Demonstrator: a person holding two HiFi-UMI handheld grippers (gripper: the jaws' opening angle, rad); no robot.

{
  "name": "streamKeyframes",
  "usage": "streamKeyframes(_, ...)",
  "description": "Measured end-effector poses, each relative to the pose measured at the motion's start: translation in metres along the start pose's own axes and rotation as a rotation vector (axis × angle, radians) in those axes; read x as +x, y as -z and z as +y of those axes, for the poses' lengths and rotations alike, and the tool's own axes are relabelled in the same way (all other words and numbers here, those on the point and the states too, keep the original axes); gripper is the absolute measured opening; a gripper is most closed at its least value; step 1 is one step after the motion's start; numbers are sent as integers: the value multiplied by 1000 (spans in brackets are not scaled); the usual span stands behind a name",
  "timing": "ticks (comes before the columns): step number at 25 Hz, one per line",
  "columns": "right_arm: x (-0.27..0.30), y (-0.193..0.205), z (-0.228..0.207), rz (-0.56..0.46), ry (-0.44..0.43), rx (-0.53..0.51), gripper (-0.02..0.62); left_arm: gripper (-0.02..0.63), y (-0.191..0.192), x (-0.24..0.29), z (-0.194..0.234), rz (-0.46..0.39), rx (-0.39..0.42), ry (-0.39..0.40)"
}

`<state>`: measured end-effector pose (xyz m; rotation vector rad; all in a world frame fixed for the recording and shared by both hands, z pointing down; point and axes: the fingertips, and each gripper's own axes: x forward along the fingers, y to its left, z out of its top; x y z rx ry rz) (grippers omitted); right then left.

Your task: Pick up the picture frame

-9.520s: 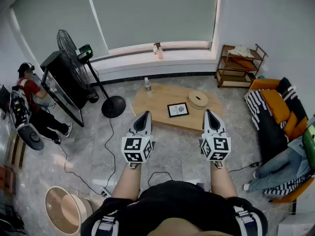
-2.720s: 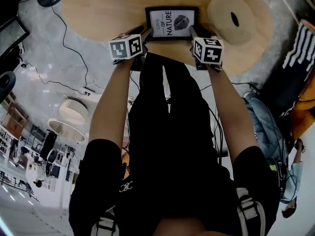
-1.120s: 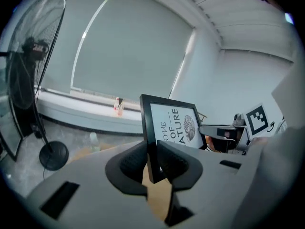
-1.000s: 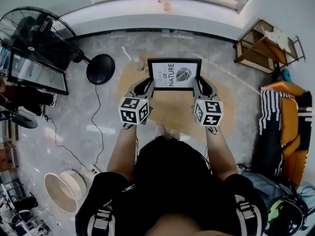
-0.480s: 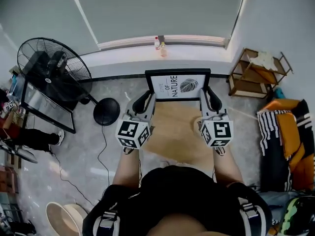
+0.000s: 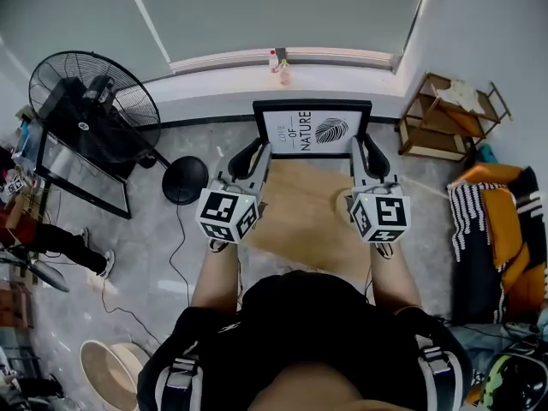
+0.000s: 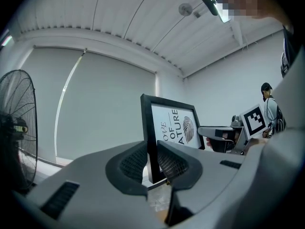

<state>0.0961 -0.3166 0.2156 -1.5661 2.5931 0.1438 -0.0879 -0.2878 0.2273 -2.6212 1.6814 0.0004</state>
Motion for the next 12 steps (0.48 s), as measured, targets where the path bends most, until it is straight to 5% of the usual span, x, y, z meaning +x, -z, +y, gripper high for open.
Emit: streamKeyframes(12, 1, 7, -1, 9, -18, 12, 86, 78, 4, 1, 0, 15, 12, -24)
